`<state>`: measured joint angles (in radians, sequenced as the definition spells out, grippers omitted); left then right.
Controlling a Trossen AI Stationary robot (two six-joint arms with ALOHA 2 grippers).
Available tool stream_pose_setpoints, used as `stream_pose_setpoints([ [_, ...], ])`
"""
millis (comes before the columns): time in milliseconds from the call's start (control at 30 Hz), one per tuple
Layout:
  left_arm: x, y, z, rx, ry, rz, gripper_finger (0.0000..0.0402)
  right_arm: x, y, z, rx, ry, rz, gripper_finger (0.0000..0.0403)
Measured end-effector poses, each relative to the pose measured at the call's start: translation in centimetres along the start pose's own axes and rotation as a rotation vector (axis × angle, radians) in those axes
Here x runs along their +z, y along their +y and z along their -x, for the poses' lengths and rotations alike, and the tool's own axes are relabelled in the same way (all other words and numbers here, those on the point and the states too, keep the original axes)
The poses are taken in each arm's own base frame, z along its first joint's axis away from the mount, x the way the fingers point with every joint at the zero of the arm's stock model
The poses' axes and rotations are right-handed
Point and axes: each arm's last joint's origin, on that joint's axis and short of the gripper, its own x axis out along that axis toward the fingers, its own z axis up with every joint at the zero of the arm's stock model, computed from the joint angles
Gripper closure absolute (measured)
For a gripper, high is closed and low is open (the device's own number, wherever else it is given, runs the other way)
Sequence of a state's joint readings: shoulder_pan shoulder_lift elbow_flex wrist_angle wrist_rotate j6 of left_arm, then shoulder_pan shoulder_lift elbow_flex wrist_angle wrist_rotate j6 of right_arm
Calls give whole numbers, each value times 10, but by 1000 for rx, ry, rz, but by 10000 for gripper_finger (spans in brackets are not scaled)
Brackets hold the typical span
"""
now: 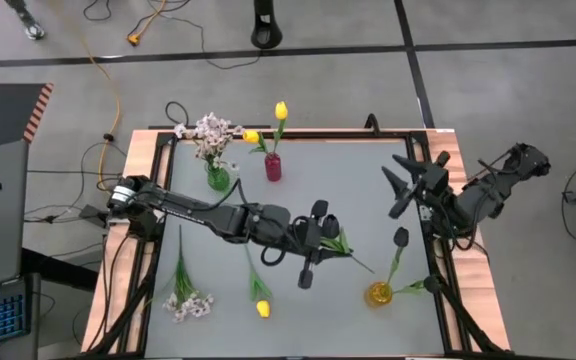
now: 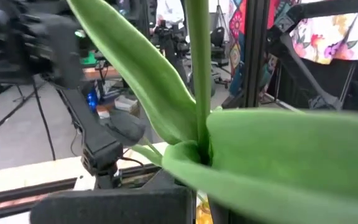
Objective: Sort flowers into vase by color
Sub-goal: Put the black tulip into the yellow vase
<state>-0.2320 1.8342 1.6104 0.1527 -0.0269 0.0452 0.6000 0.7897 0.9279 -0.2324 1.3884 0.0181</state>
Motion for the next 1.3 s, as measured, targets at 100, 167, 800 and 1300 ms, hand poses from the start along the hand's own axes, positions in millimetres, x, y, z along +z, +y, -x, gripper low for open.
stream_pose_setpoints([
  [100,1,-5,0,4,-10,0,401,1,-4,-5,-39,2,-7,200],
  [167,4,-8,0,-2,-43,0,401,0,-6,-9,-68,4,-7,200],
  [800,-10,-22,-32,-33,-27,12,401,-7,-21,-40,-167,54,1,200],
  [1300,-24,-21,-61,-35,75,9,401,-29,-28,-46,-219,164,17,200],
])
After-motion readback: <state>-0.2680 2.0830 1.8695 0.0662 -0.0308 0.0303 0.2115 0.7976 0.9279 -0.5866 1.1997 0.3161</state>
